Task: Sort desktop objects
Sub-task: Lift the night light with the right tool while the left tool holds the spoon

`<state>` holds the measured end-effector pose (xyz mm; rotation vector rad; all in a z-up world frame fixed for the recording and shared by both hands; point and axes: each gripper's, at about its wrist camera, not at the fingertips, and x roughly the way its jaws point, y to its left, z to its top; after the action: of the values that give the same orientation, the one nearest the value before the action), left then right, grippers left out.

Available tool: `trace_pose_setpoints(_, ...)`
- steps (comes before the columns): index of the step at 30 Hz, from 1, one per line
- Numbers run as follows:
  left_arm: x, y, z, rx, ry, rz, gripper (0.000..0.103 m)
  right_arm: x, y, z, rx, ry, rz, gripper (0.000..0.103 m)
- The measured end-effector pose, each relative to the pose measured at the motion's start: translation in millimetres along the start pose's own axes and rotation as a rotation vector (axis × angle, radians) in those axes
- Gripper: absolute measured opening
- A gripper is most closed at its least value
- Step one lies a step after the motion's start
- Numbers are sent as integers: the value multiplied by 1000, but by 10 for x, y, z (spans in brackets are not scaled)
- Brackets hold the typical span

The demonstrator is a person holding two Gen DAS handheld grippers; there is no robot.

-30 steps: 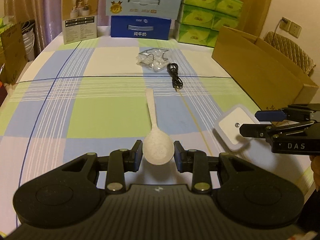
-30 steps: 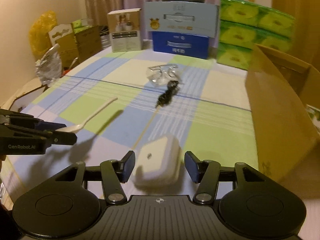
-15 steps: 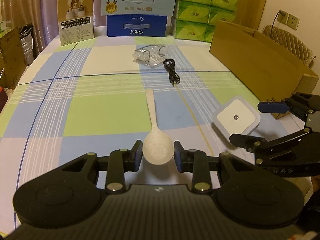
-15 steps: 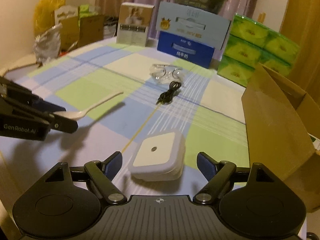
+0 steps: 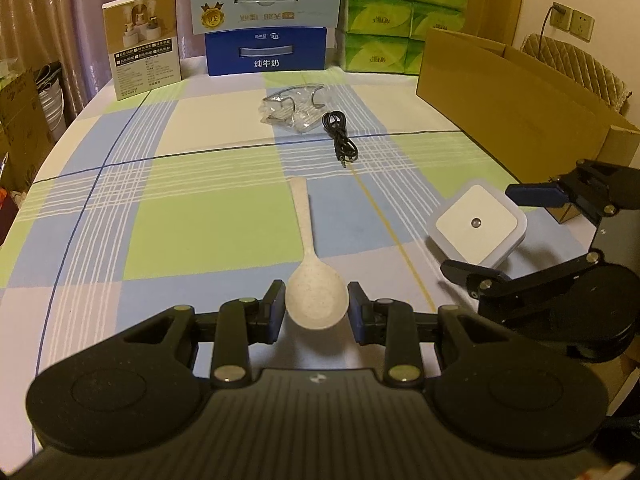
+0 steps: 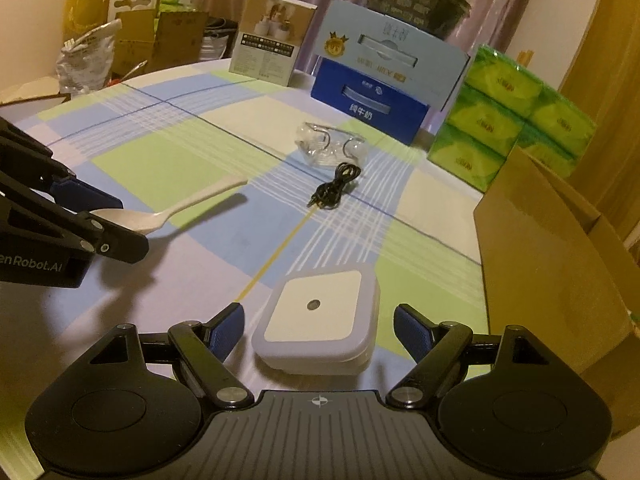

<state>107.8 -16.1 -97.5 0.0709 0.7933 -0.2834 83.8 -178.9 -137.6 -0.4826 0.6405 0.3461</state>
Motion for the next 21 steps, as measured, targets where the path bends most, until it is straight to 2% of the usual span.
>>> trace_pose_setpoints(6,13,-8,0,-3,3,-3,28,49,103,-14,-82,-2,-36,79)
trace_pose_setpoints(12,28,-2,10,-8,3,-5,28,86,103,-17,-76,6,-53,78)
trace_pose_setpoints(14,32,5,20,-12,1,-7,28,101,102,-19,-68,13,-50,75)
trace_pose_setpoints(16,35,11,32,-17,-3,-7,28,105,123,-19,-76,13,-53,68)
trace_pose_setpoints(21,58,14,52,-24,-5,-8,28,102,137,-24,-74,15,-64,66)
